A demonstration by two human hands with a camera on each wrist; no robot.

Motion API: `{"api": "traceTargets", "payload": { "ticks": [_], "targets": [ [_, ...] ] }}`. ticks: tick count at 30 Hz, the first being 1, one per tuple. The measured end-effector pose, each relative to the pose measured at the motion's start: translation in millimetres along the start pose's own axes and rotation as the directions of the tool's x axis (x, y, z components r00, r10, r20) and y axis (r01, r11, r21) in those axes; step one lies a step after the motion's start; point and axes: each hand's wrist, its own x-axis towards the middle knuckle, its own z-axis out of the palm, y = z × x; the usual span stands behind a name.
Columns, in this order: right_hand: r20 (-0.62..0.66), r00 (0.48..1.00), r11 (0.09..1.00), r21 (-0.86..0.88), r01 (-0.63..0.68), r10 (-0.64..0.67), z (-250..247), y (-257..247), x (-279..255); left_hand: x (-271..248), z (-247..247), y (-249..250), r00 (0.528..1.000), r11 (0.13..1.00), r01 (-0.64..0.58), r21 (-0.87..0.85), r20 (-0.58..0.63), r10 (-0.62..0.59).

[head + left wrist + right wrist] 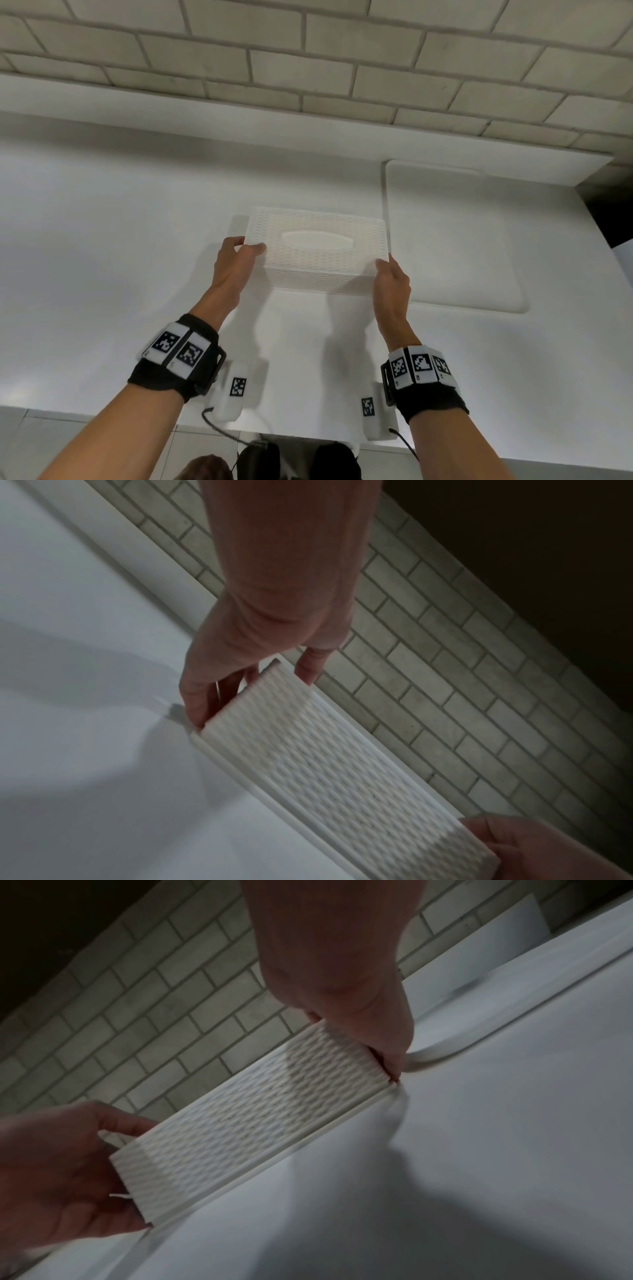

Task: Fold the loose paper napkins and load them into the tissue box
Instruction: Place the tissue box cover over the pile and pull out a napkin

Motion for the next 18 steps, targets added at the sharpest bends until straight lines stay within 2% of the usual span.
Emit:
{"api": "traceTargets", "payload": {
  "ticks": [6, 12, 18],
  "targets": [
    [0.062, 0.997, 0.999, 0.018, 0.045, -0.046, -13, 18, -21, -22, -13, -28, 0.999, 0.998, -0.037, -0.048, 0.003, 0.037],
    [0.057, 0.99, 0.99, -0.028, 0.135, -0.133, -15, 26, -36, -34, -16, -31, 0.992, 0.992, -0.111, -0.061, 0.044, 0.114],
    [0.001, 0.993, 0.988, -0.099, 0.119, -0.12, -8, 28, -32, -27, -19, -27, 0.992, 0.995, -0.099, -0.017, 0.071, 0.1]
  ]
}}
